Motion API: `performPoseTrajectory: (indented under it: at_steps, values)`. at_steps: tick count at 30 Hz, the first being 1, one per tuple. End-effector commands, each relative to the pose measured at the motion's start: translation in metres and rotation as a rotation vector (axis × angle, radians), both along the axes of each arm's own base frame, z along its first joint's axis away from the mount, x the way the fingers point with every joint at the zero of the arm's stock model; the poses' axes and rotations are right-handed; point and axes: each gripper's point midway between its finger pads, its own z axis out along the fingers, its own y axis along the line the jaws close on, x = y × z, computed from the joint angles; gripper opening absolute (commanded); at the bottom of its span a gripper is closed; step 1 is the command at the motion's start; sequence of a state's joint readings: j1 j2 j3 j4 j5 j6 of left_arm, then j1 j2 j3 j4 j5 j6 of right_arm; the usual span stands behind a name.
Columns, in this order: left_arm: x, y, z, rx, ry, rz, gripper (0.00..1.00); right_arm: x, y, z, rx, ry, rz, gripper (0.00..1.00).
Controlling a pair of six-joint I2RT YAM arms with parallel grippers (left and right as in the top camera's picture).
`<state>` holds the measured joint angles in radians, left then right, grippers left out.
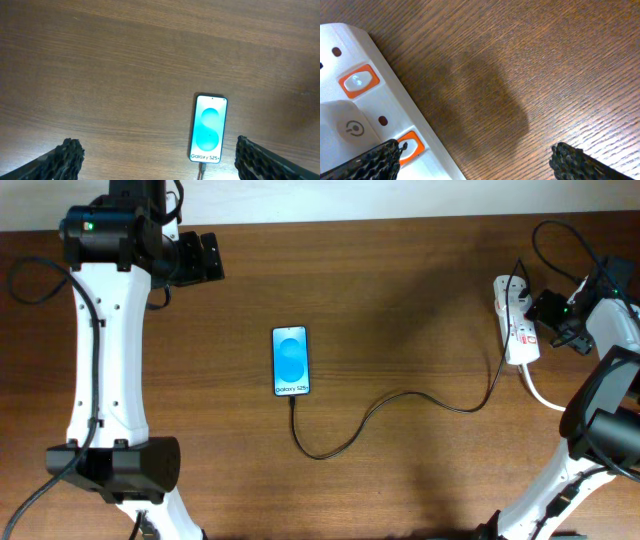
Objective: Plug charger to phone and switch on socket
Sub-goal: 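Press the orange socket switch on the power strip with the right gripper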
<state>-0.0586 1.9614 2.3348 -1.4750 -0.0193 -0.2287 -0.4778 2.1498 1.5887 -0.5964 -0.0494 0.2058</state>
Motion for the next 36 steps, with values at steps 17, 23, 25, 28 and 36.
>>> performPoseTrajectory:
  at_steps: [17,23,25,28,36]
  values:
    - [-0.003,0.003,0.013,0.011,-0.033,0.002,1.0,-0.003,0.016,-0.019,0.003,0.047,0.014,0.99]
    - [-0.003,0.003,0.013,0.011,-0.033,0.002,0.99,-0.006,0.022,-0.023,0.01,0.065,0.026,0.99]
    - [-0.003,0.003,0.013,0.011,-0.033,0.002,0.99,-0.006,0.027,-0.024,0.01,0.071,0.042,0.99]
    - [-0.003,0.003,0.013,0.011,-0.033,0.002,0.99,-0.007,0.036,-0.026,0.01,0.09,0.068,0.99]
    - [-0.003,0.003,0.013,0.011,-0.033,0.002,0.99,-0.015,0.046,-0.03,0.055,0.122,0.083,0.99]
